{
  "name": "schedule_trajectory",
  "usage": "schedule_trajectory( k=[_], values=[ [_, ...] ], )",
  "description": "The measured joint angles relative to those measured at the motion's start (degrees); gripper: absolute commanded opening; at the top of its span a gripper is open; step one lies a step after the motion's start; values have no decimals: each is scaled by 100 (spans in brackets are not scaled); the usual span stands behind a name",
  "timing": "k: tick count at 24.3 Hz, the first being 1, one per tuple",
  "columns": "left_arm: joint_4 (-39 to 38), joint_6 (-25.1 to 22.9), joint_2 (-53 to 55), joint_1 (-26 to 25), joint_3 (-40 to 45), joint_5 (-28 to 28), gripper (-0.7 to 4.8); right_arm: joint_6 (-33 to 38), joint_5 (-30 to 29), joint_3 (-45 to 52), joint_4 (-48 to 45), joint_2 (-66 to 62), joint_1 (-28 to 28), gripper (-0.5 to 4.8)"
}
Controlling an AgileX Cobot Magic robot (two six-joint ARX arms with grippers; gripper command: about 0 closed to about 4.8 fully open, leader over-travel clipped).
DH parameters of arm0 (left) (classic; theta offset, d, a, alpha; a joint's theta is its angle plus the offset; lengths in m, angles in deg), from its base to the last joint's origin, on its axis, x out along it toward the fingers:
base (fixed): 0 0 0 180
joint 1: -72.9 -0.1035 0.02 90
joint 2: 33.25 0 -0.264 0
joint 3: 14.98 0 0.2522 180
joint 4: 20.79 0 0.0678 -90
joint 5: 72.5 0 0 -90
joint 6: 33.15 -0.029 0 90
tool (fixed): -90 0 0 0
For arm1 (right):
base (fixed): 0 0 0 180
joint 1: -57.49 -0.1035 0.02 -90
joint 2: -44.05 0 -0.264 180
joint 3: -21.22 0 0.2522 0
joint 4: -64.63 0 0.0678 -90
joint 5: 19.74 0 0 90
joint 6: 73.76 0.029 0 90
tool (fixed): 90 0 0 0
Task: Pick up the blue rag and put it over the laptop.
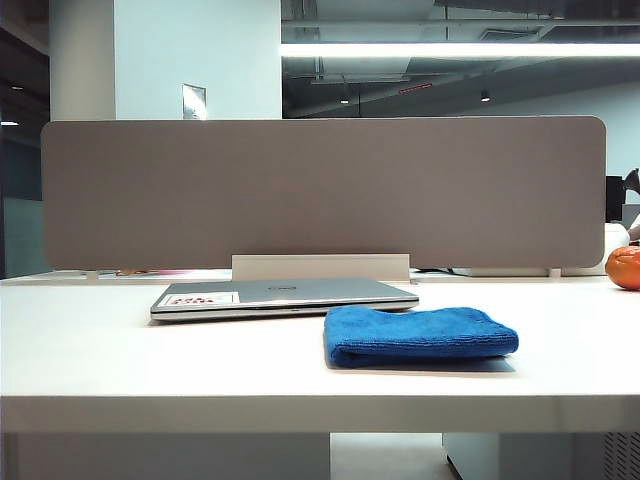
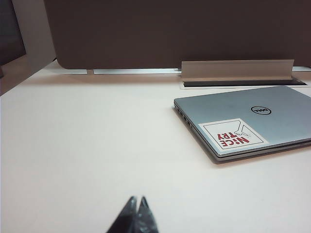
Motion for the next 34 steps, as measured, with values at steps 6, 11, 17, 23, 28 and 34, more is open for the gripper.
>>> schedule_trajectory(
  k=[6,11,17,23,28,34],
  values=[
    [0,0,0,0,0,0,-6,0,0,0,0,0,0,-1],
    [0,0,-2,0,0,0,-5,0,0,0,0,0,0,0],
    [0,0,-2,0,0,0,-5,2,0,0,0,0,0,-1],
    [0,0,-2,0,0,0,-6,2,0,0,0,0,0,-1],
    [0,0,-2,0,0,0,-6,0,-2,0,0,0,0,-1],
    [-7,0,-2,0,0,0,-6,2,-378,0,0,0,0,-1]
  ],
)
